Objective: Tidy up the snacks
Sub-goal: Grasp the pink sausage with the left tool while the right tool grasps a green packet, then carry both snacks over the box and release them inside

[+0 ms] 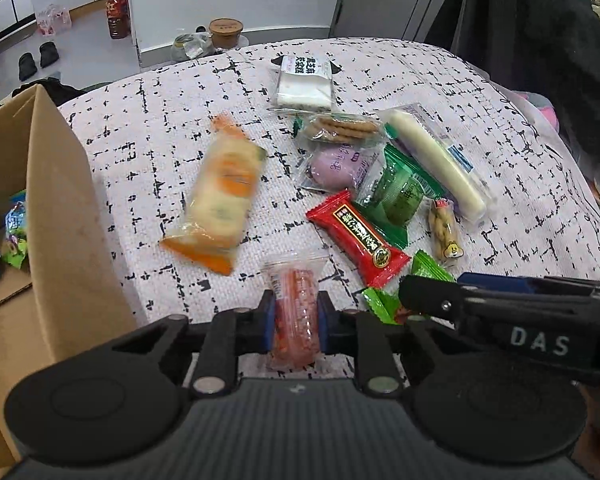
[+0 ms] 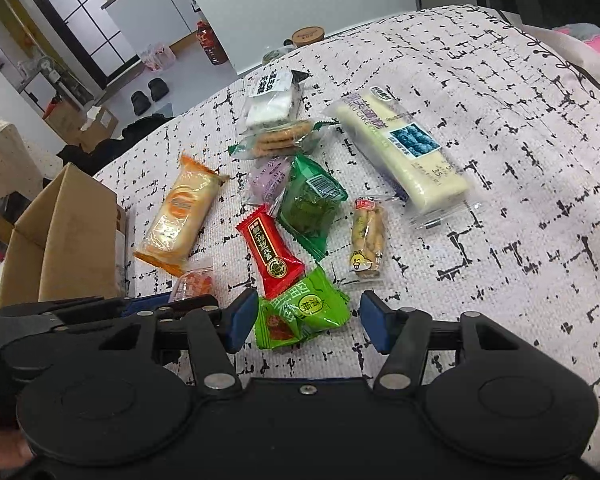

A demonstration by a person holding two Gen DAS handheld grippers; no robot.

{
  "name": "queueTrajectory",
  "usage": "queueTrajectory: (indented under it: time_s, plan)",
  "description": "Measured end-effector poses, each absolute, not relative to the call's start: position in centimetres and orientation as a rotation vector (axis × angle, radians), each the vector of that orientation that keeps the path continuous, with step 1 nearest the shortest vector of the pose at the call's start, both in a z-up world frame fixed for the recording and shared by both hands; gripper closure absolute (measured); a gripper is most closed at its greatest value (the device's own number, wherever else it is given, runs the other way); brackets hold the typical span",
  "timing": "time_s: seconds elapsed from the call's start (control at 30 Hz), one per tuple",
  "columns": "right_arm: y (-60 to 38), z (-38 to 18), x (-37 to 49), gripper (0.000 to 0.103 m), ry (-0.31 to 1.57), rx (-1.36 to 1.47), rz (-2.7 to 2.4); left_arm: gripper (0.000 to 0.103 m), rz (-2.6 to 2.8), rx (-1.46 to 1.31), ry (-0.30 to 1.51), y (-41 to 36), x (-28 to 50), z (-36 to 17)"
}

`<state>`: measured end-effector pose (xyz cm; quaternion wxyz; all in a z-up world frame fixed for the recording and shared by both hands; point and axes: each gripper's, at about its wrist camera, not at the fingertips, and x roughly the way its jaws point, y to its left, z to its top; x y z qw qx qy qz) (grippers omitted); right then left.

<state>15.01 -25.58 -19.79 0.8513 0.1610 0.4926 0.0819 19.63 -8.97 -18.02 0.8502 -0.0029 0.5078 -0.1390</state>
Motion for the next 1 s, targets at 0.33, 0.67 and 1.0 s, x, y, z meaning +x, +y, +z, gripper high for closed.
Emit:
queueTrajectory:
  time_s: [0.33, 0.67, 1.0]
  plan:
    - [-25.2, -19.7, 14.9, 0.079, 1.058, 0.306, 0.218, 0.084, -0.299, -0.027, 1.057, -8.4, 19.2, -17.4]
    - [-25.0, -17.4, 14.2, 0.082, 0.987, 0.303, 0.225, 0.084, -0.313, -0.045, 0.992, -7.7, 18.6, -15.3]
    - [-24.0, -14.2, 14.4, 0.082, 0.911, 0.321, 0.257, 0.084, -0.290, -0.086, 0.899, -5.1, 18.4, -11.9]
